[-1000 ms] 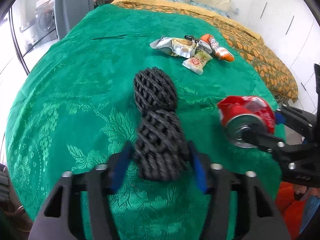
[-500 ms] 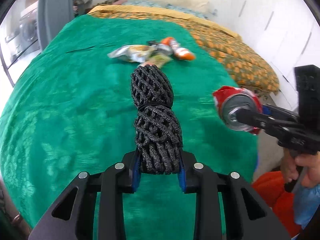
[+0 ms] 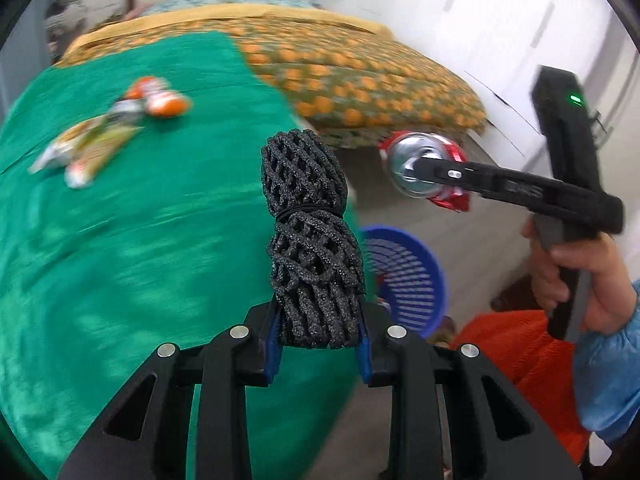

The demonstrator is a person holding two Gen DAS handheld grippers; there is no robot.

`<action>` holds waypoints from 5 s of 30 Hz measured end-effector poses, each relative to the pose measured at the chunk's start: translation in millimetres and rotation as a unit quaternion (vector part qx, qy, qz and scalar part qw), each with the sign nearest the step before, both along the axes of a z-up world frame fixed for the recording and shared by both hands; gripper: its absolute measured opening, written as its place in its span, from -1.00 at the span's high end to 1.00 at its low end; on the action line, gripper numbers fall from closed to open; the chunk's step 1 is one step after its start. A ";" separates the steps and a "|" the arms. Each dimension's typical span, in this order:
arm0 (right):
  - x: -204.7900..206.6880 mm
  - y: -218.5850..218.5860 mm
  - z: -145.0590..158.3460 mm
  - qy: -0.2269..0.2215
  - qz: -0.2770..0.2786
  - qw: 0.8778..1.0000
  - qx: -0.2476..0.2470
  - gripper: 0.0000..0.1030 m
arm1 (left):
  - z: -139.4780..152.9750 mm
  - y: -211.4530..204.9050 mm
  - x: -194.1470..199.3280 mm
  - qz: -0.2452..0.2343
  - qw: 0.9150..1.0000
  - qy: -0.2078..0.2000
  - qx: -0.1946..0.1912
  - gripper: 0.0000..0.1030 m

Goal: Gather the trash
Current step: 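Carry the black net and red can over the blue wastebasket with both tools, then open both tools to drop the net and can into the wastebasket, then move both open tools back over the remaining trash on the cloth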

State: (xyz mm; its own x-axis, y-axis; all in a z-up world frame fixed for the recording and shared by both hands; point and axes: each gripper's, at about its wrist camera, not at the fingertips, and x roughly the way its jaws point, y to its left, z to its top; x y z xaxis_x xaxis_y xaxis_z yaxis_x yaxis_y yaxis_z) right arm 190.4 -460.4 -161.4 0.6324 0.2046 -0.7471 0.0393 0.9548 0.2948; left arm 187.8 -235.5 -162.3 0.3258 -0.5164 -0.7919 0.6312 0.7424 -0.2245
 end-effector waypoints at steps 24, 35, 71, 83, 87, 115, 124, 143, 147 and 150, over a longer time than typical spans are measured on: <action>-41.7 -138.4 -98.5 0.101 -0.166 0.980 0.042 0.07 | -142.2 -200.6 -6.9 -0.067 0.987 0.135 0.058 0.45; -37.9 -148.0 -109.4 0.122 -0.180 0.975 0.044 0.06 | -172.1 -219.6 -1.4 -0.065 0.984 0.153 0.069 0.44; -55.0 -41.7 6.4 -0.144 -0.120 0.975 -0.122 -0.59 | 11.9 -16.5 -7.5 0.114 0.981 -0.135 0.085 -0.74; -32.9 77.1 -0.7 -0.140 -0.008 0.980 -0.138 -0.61 | -6.3 86.8 43.1 0.192 0.968 -0.117 0.112 -0.79; -10.8 113.7 1.9 -0.111 0.005 0.988 -0.106 -0.61 | -22.2 137.9 76.2 0.224 0.962 -0.089 0.125 -0.79; 110.6 204.7 -44.1 0.008 0.034 0.992 -0.120 -0.74 | -36.4 191.8 122.5 0.262 0.956 -0.043 0.120 -0.91; 109.9 204.8 -44.3 0.008 0.034 0.992 -0.120 -0.74 | -39.2 180.9 164.6 0.282 0.950 -0.044 0.124 -0.91; 114.8 204.7 -42.8 0.009 0.029 0.992 -0.125 -0.74 | -39.7 181.5 168.8 0.284 0.950 -0.043 0.121 -0.92; 112.6 204.1 -42.5 0.009 0.029 0.992 -0.125 -0.74 | -40.0 181.7 168.7 0.284 0.950 -0.043 0.120 -0.92; 112.8 204.8 -42.5 0.009 0.029 0.992 -0.125 -0.74 | -40.1 181.6 169.0 0.284 0.950 -0.043 0.120 -0.92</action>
State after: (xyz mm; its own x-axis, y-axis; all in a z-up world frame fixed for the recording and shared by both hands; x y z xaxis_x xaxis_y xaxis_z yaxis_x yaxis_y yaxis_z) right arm 303.2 -255.6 -203.8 0.6117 0.0472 -0.7897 -0.0146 0.9987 0.0485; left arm 356.8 -53.9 -202.4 0.5663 -0.0457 -0.8229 0.1212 0.9922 0.0283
